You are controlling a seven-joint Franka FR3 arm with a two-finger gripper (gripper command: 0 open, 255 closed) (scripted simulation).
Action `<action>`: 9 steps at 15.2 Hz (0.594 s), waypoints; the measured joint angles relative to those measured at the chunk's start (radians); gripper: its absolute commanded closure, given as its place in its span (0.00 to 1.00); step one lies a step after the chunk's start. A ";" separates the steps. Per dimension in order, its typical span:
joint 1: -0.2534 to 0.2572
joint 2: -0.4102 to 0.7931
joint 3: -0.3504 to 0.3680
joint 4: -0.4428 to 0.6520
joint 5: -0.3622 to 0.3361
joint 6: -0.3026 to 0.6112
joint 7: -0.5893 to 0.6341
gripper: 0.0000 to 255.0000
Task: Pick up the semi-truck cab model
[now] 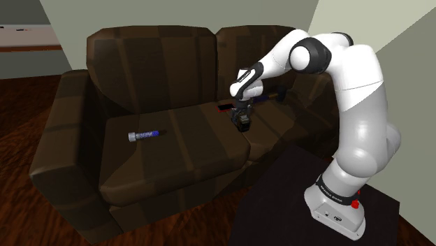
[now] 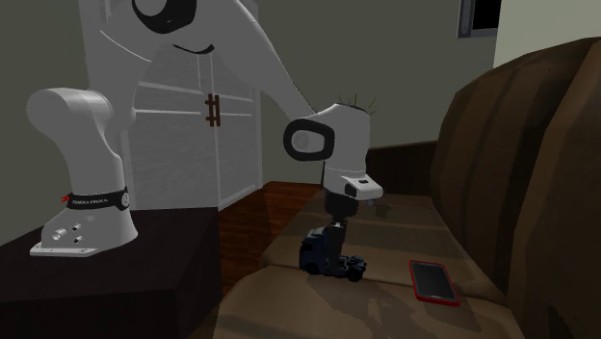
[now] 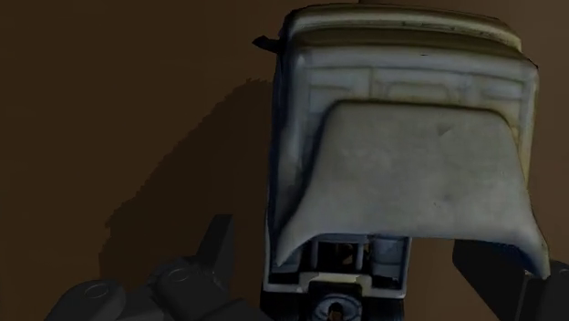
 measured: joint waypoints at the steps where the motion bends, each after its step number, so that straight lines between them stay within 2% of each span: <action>1: -0.003 0.012 0.002 0.000 0.002 0.012 -0.004 0.00; 2: -0.004 0.022 0.003 0.006 0.004 0.015 -0.004 0.00; 3: -0.004 0.026 0.004 0.006 0.005 0.020 -0.004 1.00; 9: -0.004 0.029 0.004 0.007 0.006 0.024 -0.004 1.00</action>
